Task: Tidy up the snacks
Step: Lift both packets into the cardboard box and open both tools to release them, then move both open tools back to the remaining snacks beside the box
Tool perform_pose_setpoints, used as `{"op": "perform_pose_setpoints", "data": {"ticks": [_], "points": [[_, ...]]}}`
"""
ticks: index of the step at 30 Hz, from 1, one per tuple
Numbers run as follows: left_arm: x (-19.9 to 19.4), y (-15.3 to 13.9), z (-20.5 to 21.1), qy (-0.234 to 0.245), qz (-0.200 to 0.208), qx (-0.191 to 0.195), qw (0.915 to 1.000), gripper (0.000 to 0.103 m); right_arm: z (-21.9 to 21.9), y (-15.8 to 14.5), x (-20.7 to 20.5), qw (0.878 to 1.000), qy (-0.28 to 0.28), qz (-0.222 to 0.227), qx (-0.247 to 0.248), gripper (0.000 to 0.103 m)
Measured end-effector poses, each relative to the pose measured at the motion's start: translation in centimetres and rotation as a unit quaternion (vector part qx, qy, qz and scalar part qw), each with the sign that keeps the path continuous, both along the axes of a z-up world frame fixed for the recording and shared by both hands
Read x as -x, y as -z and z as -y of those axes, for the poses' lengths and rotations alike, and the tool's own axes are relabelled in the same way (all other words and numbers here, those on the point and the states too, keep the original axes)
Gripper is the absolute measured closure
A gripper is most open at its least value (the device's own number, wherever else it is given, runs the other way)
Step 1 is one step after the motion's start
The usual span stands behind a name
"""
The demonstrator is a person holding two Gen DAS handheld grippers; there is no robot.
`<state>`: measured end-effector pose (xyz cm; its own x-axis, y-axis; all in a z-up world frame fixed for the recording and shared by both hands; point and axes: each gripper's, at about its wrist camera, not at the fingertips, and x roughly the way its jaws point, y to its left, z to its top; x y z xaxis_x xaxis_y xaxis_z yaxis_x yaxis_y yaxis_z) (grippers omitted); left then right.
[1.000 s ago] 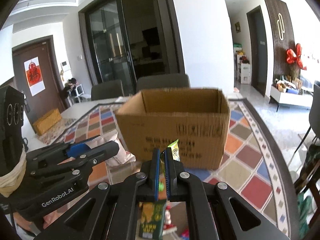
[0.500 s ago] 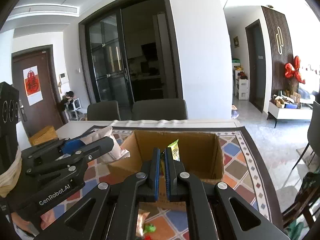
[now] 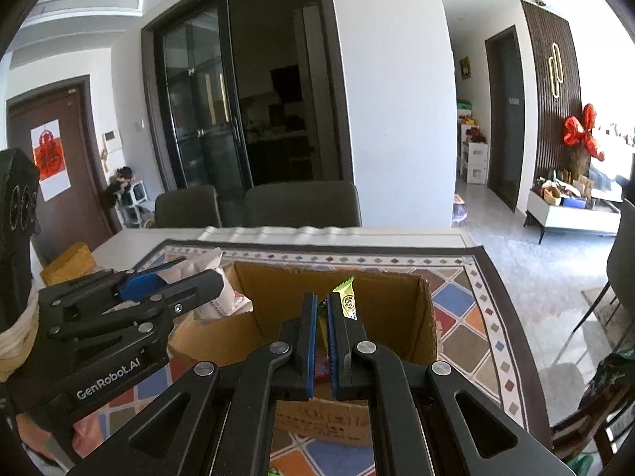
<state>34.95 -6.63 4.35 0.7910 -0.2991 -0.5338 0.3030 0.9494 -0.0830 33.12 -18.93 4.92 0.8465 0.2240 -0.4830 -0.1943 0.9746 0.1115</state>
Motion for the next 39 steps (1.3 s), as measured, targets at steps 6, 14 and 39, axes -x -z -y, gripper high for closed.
{"op": "perform_pose_setpoints", "data": {"ticks": [6, 14, 39], "points": [[0.1, 0.5, -0.2, -0.007, -0.015, 0.006, 0.9998, 0.051, 0.8, 1.3, -1.5, 0.999, 0.028, -0.035, -0.001, 0.081], [3.8, 1.0, 0.2, -0.007, -0.015, -0.010, 0.9998, 0.044, 1.3, 2.4, 1.6, 0.999, 0.042, -0.034, 0.008, 0.068], [13.0, 4.3, 1.6, 0.016, -0.076, 0.000, 0.9970, 0.038, 3.3, 5.9, 11.3, 0.994, 0.064, -0.089, -0.011, 0.054]]}}
